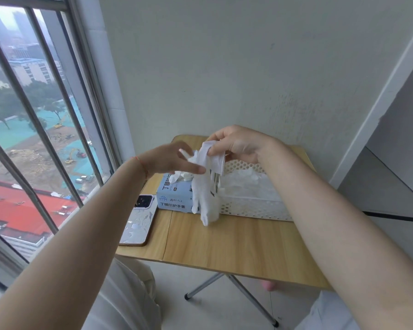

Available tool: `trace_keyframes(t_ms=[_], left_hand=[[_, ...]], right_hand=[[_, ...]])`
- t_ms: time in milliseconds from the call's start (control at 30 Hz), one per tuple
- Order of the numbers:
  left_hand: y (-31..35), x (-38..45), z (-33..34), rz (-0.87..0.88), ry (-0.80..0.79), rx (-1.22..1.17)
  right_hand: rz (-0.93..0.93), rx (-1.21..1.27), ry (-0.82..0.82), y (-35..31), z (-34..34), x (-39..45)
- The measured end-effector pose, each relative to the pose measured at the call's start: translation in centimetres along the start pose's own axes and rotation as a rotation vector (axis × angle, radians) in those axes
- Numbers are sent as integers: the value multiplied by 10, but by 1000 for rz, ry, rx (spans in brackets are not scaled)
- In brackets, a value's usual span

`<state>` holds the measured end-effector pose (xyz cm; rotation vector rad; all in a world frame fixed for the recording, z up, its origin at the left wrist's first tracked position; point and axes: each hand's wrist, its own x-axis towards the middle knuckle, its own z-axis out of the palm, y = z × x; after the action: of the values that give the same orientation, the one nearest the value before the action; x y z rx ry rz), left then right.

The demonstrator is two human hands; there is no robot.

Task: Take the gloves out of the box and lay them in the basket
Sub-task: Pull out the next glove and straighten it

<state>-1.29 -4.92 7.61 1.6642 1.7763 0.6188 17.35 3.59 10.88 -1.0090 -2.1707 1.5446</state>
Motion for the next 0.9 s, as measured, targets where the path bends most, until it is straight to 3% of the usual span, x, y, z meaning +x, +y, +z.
trace_keyframes(t_ms=[100,167,400,600,733,900], left_hand=[[-2,6,2,179,10,-350],[-5,9,5,196,22,-475],[-25,12,14,73,142,-563],[-33,6,17,-11,-85,-497],[-37,2,18,-29,-126,-558],[-50,-2,24,-15,-113,-888]], right_hand=[[-35,-81,-23,-7,4,-5],[-58,-97,15,-8,5,-4],[-7,-28,61,1,0,1],[-57,169,240,-4,4,8],[-123,-65,450,-5,9,18],[-160,-194,559,-1,13,24]])
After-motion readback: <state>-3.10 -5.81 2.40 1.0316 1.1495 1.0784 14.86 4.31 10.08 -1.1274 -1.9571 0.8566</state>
